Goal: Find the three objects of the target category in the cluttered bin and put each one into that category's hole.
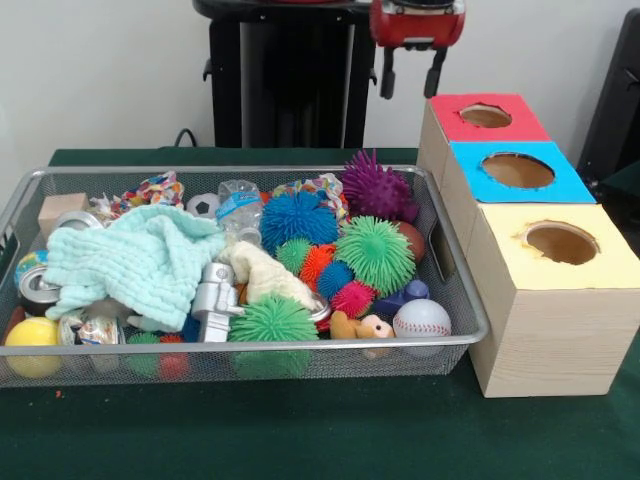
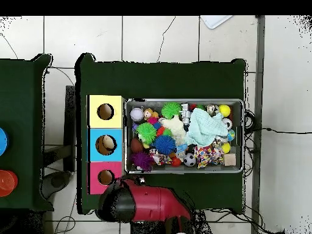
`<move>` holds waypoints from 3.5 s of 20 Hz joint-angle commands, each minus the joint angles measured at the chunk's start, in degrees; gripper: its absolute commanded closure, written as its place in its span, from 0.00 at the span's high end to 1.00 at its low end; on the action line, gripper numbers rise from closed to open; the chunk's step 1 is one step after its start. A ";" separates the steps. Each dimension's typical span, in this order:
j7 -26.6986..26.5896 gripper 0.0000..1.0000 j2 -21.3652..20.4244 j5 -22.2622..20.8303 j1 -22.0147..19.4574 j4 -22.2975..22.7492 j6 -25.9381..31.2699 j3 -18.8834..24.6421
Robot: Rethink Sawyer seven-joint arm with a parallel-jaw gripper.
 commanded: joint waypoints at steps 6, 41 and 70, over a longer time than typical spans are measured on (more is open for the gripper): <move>-7.37 1.00 5.83 -7.55 -10.23 -12.57 5.76 8.46; -14.73 1.00 13.19 -30.38 -33.70 -17.04 11.53 24.14; 0.81 1.00 23.49 -43.64 -34.42 -10.42 -2.76 19.96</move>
